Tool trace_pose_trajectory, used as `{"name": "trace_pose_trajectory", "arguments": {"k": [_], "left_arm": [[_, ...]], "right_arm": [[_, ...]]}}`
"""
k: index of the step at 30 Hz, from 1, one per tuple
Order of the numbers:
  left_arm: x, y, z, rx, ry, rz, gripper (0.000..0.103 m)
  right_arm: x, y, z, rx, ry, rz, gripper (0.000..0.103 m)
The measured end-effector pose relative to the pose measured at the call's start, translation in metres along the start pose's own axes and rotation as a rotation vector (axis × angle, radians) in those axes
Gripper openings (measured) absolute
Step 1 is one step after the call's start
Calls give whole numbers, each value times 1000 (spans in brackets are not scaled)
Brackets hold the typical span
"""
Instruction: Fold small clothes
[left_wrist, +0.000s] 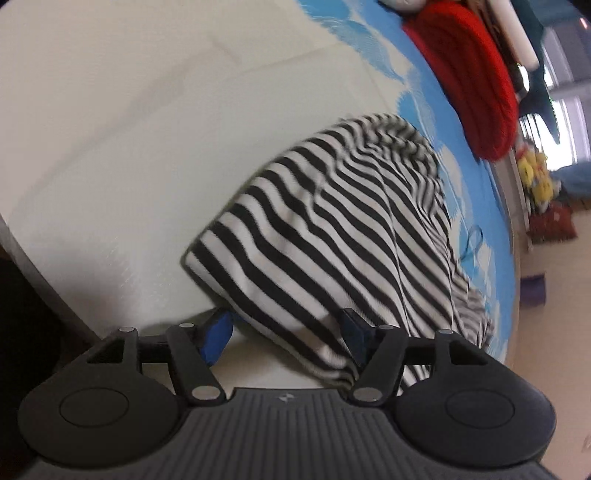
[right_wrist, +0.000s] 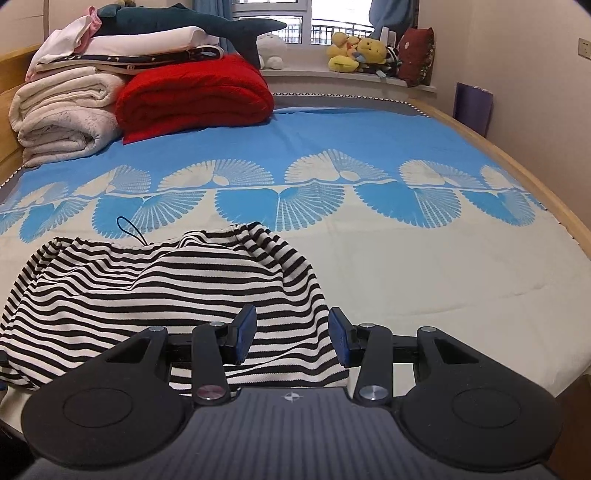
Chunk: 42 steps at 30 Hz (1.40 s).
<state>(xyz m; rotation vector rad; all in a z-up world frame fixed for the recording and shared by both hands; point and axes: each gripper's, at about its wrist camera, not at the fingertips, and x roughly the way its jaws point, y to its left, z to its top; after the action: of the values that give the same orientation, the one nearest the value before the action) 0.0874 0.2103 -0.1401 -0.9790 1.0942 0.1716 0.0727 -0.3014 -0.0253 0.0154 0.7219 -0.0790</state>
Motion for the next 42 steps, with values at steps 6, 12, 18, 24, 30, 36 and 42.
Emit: {"name": "trace_pose_trajectory", "arguments": {"k": [6, 12, 18, 24, 30, 36, 42], "left_arm": [[2, 2, 3, -51, -47, -20, 70], [3, 2, 7, -71, -64, -24, 69], [7, -3, 9, -55, -77, -19, 64], [-3, -15, 11, 59, -126, -12, 17], [-37, -31, 5, 183, -199, 7, 14], [-50, -13, 10, 194, -216, 186, 15], [-71, -82, -23, 543, -361, 354, 14]], "right_arm": [[2, 4, 0, -10, 6, 3, 45], [3, 7, 2, -15, 9, 3, 45], [5, 7, 1, -18, 19, -2, 45], [6, 7, 1, -16, 24, -5, 45], [8, 9, 3, -1, 22, -11, 45], [12, 7, 8, 26, 22, -25, 45], [14, -3, 14, 78, 23, -41, 45]]}}
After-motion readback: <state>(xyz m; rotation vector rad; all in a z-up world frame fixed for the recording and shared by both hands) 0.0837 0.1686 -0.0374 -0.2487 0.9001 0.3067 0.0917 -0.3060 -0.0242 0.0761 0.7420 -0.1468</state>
